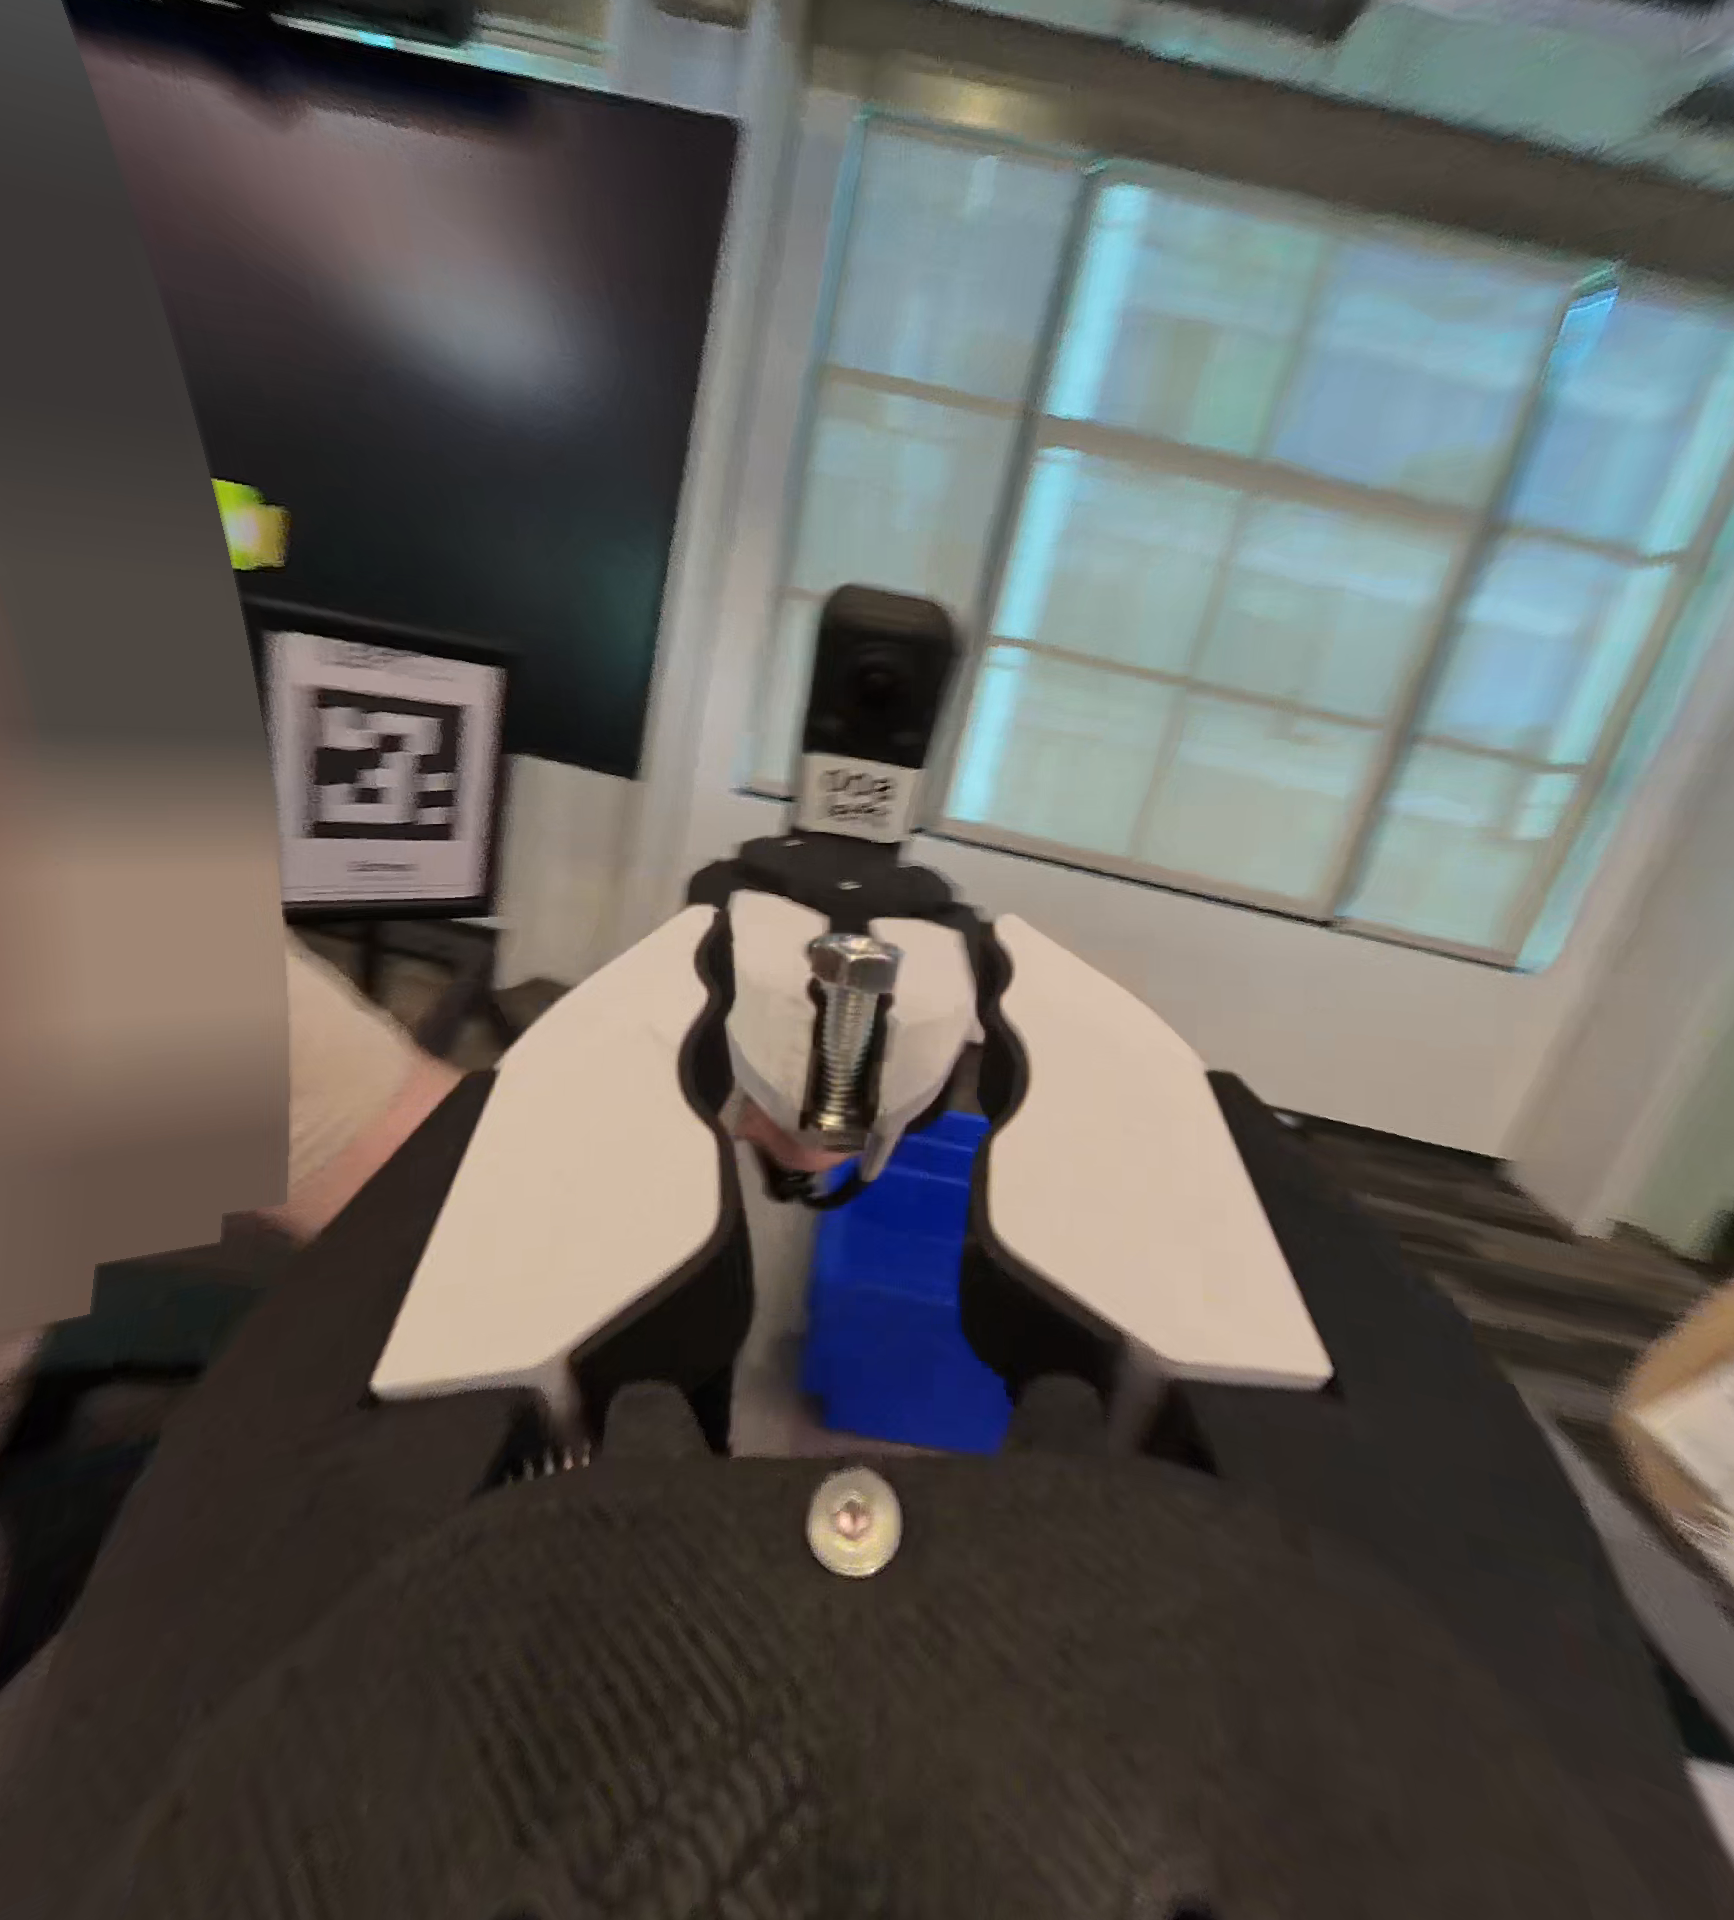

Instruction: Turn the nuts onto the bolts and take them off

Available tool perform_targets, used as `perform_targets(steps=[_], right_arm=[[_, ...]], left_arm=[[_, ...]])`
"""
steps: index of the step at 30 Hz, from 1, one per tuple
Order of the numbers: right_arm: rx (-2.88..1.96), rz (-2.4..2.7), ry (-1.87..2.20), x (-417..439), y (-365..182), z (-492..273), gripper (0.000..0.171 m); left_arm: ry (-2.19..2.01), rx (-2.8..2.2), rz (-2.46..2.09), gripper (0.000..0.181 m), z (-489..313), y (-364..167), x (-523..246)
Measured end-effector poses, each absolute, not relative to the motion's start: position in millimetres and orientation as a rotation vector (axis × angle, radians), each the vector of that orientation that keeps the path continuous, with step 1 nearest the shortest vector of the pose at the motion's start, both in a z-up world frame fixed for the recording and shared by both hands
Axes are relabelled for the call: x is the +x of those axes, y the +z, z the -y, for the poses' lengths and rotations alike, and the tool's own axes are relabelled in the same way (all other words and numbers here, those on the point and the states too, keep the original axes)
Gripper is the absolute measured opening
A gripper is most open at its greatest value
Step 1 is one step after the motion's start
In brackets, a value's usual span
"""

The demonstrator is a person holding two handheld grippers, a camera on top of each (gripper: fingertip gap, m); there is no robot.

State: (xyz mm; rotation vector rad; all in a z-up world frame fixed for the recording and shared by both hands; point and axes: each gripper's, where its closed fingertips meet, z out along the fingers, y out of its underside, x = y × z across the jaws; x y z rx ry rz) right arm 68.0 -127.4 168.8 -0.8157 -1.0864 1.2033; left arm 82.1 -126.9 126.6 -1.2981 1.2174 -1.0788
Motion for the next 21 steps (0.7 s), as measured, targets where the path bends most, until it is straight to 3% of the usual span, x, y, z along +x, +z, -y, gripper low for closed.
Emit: perform_targets(steps=[7,11,16,21], right_arm=[[-0.997,0.946,0.892,54,160,99,0.037],[-1.004,1.002,0.898,51,153,101,0.020],[-0.969,1.081,1.094,57,148,100,0.019],[-0.879,1.107,1.575,68,150,112,0.019]], left_arm=[[-0.838,-1.323,-1.102,0.010,100,128,74],[-0.768,-1.337,-1.103,0.010,97,123,76],[-0.717,-1.348,-1.107,0.010,94,118,80],[-0.873,-1.326,-1.142,0.009,110,120,88]])
